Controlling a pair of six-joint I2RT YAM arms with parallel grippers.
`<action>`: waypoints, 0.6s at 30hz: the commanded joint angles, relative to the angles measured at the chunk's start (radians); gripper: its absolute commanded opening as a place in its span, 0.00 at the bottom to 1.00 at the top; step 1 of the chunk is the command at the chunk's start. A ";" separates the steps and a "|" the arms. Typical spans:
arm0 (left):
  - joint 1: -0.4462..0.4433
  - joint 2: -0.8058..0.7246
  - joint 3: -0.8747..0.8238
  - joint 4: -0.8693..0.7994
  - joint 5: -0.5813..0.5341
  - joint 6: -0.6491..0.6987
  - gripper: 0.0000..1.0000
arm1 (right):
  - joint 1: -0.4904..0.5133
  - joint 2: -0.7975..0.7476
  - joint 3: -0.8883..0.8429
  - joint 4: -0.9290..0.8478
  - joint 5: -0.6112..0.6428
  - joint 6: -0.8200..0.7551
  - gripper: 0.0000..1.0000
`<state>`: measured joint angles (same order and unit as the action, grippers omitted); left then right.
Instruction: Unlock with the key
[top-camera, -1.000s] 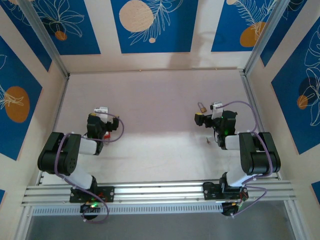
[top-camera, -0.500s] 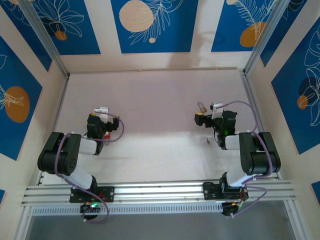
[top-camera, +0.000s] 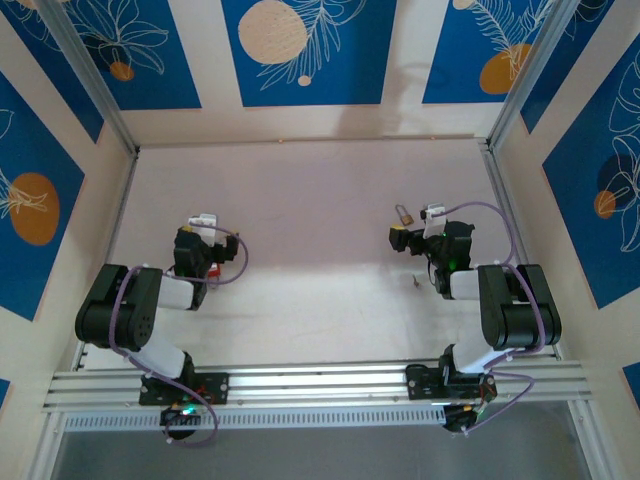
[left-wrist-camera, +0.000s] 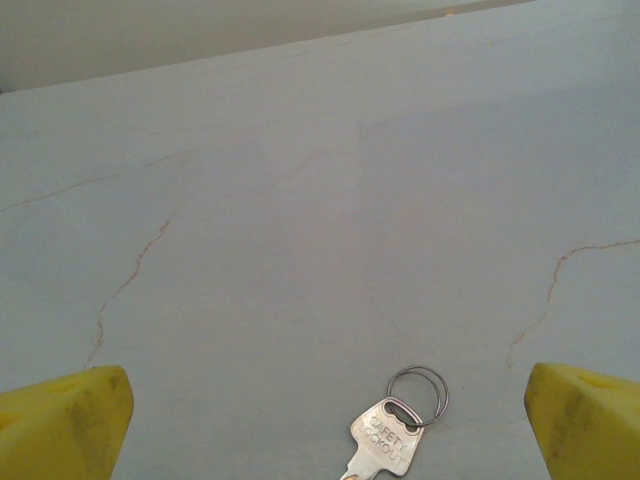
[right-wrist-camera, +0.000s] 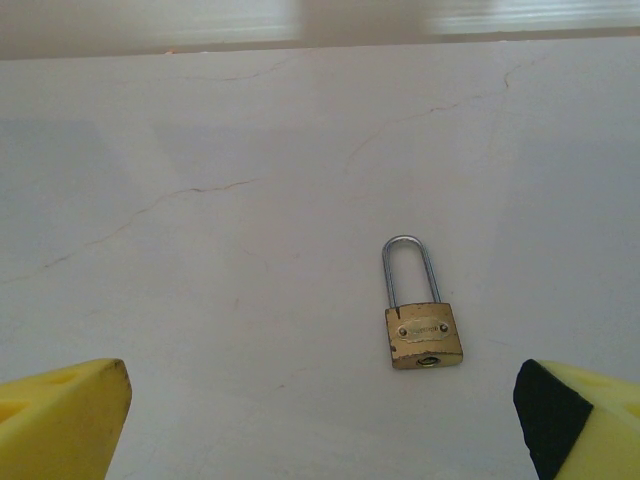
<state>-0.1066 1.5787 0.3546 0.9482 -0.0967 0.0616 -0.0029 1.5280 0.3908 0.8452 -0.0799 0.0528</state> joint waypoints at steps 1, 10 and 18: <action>0.011 -0.016 0.007 0.009 0.020 0.014 1.00 | -0.004 -0.012 -0.013 0.027 -0.014 -0.021 0.99; 0.012 -0.016 0.007 0.011 0.020 0.014 1.00 | -0.008 -0.012 -0.011 0.025 -0.019 -0.018 0.99; 0.014 -0.015 0.014 0.001 -0.004 0.001 1.00 | -0.038 -0.006 0.006 0.000 -0.059 0.010 0.99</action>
<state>-0.1066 1.5787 0.3546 0.9482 -0.0975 0.0612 -0.0353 1.5276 0.3908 0.8436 -0.1101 0.0570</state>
